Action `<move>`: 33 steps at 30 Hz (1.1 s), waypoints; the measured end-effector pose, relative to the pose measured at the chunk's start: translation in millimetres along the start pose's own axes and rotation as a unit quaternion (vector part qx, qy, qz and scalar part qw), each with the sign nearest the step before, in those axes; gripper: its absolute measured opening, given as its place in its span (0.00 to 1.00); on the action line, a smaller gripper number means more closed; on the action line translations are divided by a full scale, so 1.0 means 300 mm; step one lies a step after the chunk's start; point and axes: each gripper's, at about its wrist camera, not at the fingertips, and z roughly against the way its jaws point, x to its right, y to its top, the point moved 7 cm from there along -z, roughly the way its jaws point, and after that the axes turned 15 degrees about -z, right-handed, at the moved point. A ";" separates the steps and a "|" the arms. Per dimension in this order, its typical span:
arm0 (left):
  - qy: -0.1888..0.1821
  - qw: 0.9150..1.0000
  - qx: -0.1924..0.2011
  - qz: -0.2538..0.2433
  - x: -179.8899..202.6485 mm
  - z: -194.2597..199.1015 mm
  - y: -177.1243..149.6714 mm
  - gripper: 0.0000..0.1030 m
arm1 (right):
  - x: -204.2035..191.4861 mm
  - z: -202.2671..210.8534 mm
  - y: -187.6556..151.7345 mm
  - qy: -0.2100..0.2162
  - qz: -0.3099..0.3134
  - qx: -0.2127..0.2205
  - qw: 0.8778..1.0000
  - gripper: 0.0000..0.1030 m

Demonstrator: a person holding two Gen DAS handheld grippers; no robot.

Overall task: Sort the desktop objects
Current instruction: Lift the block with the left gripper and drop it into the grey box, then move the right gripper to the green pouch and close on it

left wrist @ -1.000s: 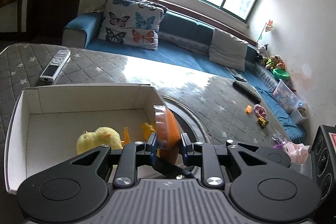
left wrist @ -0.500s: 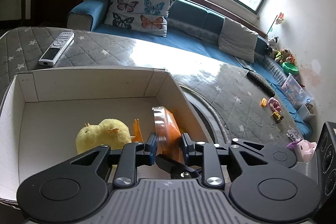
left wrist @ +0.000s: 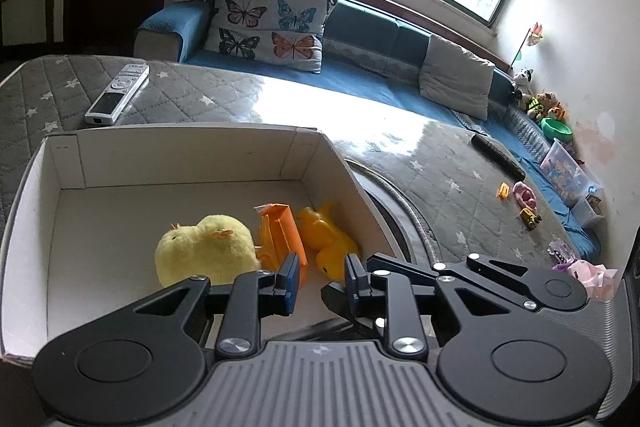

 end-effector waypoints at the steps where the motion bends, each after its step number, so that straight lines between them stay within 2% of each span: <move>1: 0.002 1.000 0.002 -0.002 0.004 0.008 -0.002 0.26 | -0.004 0.010 -0.001 0.000 0.002 0.001 1.000 0.34; 3: 0.004 1.000 0.005 -0.005 0.011 0.025 -0.006 0.26 | -0.011 0.034 -0.007 -0.002 0.007 0.005 1.000 0.38; 8: 0.007 1.000 0.011 -0.006 0.023 0.064 -0.026 0.27 | -0.015 0.082 -0.023 -0.003 0.014 0.011 1.000 0.40; 11: 0.008 1.000 0.013 -0.004 0.027 0.086 -0.046 0.27 | -0.013 0.113 -0.042 -0.004 0.017 0.013 1.000 0.47; 16: 0.006 1.000 0.019 0.000 0.032 0.123 -0.081 0.27 | -0.004 0.161 -0.092 -0.006 0.020 0.011 1.000 0.48; 21: -0.001 1.000 0.021 0.001 0.046 0.147 -0.115 0.27 | 0.003 0.195 -0.154 -0.009 0.024 0.004 1.000 0.55; 23: -0.005 1.000 0.020 0.001 0.053 0.147 -0.123 0.27 | 0.005 0.196 -0.177 -0.012 0.025 -0.001 1.000 0.56; 26: -0.011 1.000 0.018 0.000 0.067 0.143 -0.128 0.27 | 0.008 0.188 -0.207 -0.013 0.023 -0.008 1.000 0.64; 33: -0.028 1.000 0.010 -0.009 0.104 0.118 -0.132 0.29 | 0.032 0.150 -0.240 -0.015 0.013 -0.023 1.000 0.66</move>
